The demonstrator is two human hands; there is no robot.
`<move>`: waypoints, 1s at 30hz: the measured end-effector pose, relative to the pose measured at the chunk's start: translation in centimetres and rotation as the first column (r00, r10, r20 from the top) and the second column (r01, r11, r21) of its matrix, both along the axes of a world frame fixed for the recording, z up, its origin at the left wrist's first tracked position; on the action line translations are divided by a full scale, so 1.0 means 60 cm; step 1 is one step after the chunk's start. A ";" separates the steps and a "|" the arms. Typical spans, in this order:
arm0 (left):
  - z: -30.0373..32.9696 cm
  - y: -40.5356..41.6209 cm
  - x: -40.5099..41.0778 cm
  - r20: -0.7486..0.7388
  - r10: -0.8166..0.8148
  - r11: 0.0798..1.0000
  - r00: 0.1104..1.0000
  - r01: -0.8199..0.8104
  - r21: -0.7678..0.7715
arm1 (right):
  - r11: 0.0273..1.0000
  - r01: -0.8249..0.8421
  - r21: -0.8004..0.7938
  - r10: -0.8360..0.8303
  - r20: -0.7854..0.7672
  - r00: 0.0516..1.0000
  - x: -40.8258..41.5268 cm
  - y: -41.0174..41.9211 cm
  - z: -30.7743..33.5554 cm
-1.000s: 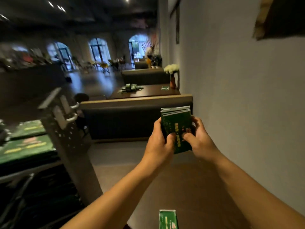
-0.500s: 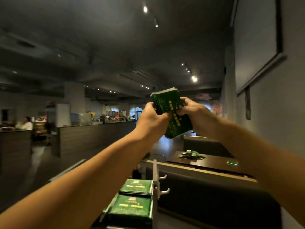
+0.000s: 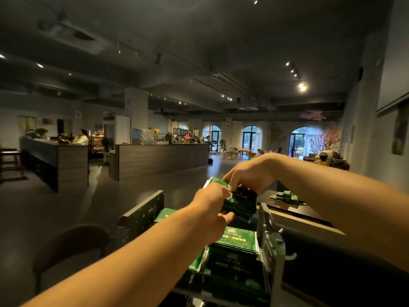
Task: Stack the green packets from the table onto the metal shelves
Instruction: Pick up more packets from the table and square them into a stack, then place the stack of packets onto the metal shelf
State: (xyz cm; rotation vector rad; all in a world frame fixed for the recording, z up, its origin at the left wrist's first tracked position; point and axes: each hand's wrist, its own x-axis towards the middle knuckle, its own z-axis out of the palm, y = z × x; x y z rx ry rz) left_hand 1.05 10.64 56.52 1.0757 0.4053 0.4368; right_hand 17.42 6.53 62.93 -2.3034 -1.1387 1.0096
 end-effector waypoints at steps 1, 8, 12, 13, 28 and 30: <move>-0.010 -0.001 0.004 -0.011 -0.004 0.999 1.000 0.004 -0.034 | 0.998 0.005 -0.055 -0.004 0.008 1.000 0.007 0.012 -0.013; -0.053 -0.005 0.016 -0.095 -0.015 0.983 0.995 -0.003 -0.182 | 0.960 0.038 -0.277 -0.020 0.068 0.997 0.033 0.065 -0.083; -0.062 0.002 0.015 -0.113 -0.063 0.980 0.992 0.040 -0.196 | 0.949 0.088 -0.301 -0.029 0.194 0.981 0.040 0.077 -0.107; -0.063 0.002 0.013 -0.118 -0.055 0.981 0.991 0.031 -0.194 | 0.948 0.094 -0.304 -0.026 0.221 0.975 0.039 0.076 -0.114; -0.011 0.036 0.018 0.048 0.260 0.946 0.964 -0.265 0.189 | 0.970 0.003 0.243 -0.117 0.455 0.883 -0.026 0.006 -0.032; 0.003 0.033 0.025 0.129 0.251 0.919 0.959 -0.278 0.278 | 0.911 -0.034 0.411 -0.202 0.518 0.831 -0.037 -0.025 -0.026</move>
